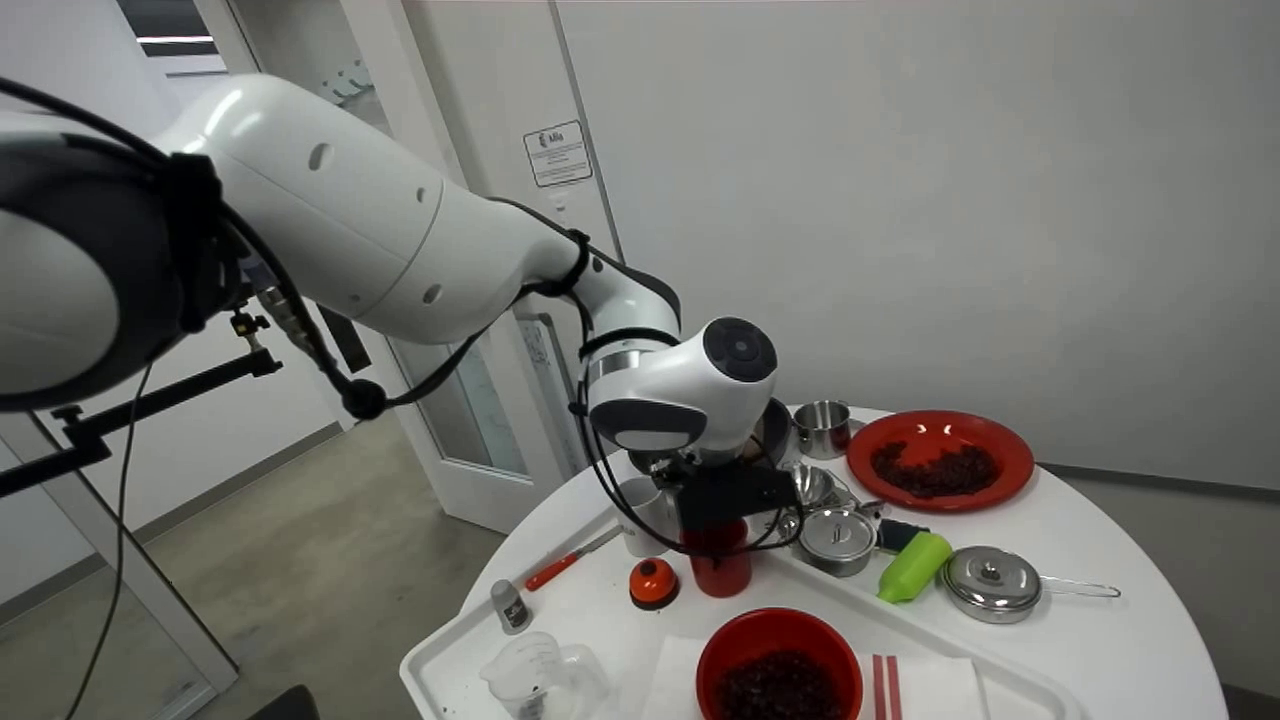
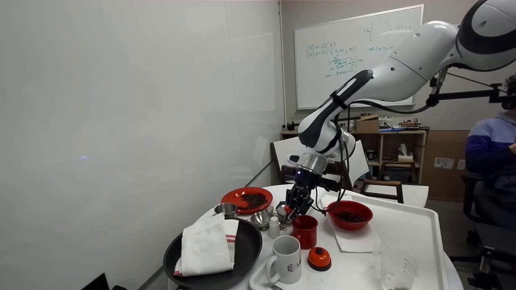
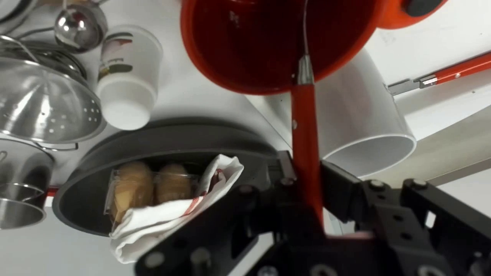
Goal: Put the spoon in the orange mug
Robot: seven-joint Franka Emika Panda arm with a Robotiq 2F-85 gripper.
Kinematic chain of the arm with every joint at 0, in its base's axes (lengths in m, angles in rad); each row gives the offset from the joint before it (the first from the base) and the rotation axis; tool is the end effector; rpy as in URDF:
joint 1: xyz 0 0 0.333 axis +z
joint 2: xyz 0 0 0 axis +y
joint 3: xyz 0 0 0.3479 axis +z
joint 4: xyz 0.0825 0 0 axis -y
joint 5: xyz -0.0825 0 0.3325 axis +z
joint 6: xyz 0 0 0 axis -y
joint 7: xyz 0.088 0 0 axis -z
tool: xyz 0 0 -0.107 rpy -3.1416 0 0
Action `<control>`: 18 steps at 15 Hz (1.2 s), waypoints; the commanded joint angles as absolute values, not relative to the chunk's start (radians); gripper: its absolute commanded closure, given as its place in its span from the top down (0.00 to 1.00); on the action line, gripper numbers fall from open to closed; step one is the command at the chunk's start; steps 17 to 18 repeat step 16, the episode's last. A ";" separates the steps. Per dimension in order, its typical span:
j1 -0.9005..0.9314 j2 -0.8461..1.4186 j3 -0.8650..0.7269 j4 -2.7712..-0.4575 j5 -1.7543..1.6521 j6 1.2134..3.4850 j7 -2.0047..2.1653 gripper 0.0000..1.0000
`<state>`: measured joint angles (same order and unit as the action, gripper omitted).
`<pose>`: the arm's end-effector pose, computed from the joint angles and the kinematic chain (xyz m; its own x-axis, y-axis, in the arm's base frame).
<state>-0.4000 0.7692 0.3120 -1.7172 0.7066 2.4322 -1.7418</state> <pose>0.6498 -0.0861 0.2202 0.4702 0.6520 0.5948 0.8609 -0.4872 -0.1465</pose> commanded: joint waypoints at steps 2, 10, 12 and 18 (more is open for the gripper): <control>-0.395 0.788 0.270 -1.685 0.748 2.383 -1.773 0.47; -0.369 0.769 0.213 -1.709 0.738 2.361 -1.727 1.00; -0.362 0.769 0.204 -1.710 0.735 2.362 -1.721 0.95; -0.362 0.769 0.204 -1.710 0.735 2.362 -1.721 1.00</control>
